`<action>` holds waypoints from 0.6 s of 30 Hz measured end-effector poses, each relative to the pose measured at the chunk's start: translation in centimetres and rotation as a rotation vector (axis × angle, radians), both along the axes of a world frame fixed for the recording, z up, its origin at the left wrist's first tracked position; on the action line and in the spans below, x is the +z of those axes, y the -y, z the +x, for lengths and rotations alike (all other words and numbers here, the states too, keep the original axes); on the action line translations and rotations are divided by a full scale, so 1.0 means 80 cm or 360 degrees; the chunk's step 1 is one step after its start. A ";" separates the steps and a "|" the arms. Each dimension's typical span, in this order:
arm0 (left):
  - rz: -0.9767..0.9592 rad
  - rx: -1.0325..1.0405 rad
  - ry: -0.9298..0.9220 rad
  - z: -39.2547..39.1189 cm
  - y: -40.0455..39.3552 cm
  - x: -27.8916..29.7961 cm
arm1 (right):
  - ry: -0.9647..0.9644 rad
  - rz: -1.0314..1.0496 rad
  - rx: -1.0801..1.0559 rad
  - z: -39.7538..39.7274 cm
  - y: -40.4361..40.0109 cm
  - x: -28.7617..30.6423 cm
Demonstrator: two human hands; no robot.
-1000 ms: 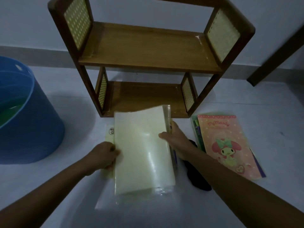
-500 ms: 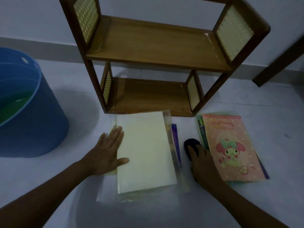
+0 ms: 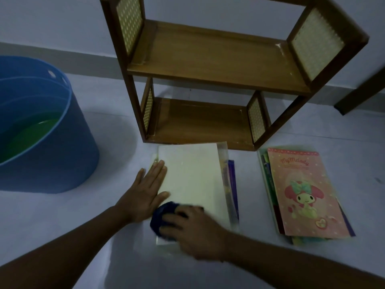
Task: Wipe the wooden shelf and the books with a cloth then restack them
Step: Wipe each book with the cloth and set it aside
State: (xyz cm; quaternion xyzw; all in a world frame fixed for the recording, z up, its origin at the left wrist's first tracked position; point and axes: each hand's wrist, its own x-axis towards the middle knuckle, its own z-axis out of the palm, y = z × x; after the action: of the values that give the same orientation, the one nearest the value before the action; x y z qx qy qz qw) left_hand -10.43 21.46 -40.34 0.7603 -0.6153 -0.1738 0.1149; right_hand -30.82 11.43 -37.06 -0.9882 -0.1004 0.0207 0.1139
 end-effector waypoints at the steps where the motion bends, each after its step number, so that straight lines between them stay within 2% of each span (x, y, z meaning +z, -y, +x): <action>1: -0.0011 -0.0002 0.0029 0.001 0.000 -0.001 | 0.0071 -0.0050 -0.0028 0.018 0.027 -0.003; 2: -0.0017 0.0007 0.0042 0.001 0.002 0.000 | 0.0149 -0.0079 -0.0215 0.034 0.061 -0.002; 4: -0.0014 0.0025 0.0009 0.001 0.001 0.000 | 0.0216 -0.0066 -0.0931 0.059 0.121 0.002; 5: -0.0012 0.0032 -0.0016 -0.001 -0.001 -0.001 | 0.0095 -0.0003 -0.1217 0.065 0.131 0.003; 6: -0.0025 0.0040 -0.0031 -0.001 -0.001 -0.001 | 0.0000 0.0032 -0.1336 0.071 0.128 0.003; 7: -0.0032 0.0043 -0.0029 -0.002 -0.003 -0.002 | -0.0034 -0.0009 -0.1272 0.077 0.112 0.001; 8: -0.0035 0.0042 -0.0011 0.000 -0.003 -0.003 | -0.0011 -0.0085 -0.1070 0.081 0.092 0.001; 10: -0.0033 0.0040 0.0035 0.003 -0.001 -0.007 | 0.0070 0.0053 -0.0524 0.082 0.060 0.008; 11: -0.0036 0.0051 0.0055 0.004 -0.001 -0.009 | 0.0083 0.0100 -0.0375 0.089 0.067 0.010; 12: -0.0046 0.0057 0.0072 0.003 0.001 -0.009 | 0.0040 0.0111 -0.0383 0.100 0.086 0.011; 13: -0.0042 0.0041 0.0081 0.003 0.001 -0.008 | 0.0047 0.0088 -0.0552 0.111 0.109 0.013; 16: -0.0001 -0.0005 0.0065 0.002 -0.004 -0.006 | -0.0002 0.0042 -0.1260 0.121 0.158 0.003; 18: -0.0023 0.0016 0.0055 0.001 -0.003 -0.005 | -0.0044 -0.0066 -0.1220 0.127 0.127 0.003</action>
State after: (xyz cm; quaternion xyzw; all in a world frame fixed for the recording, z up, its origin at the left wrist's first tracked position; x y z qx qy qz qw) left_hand -10.36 21.70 -40.76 0.7653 -0.6147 -0.1556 0.1107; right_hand -20.69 1.27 -36.85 -0.9557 0.2785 -0.0080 0.0946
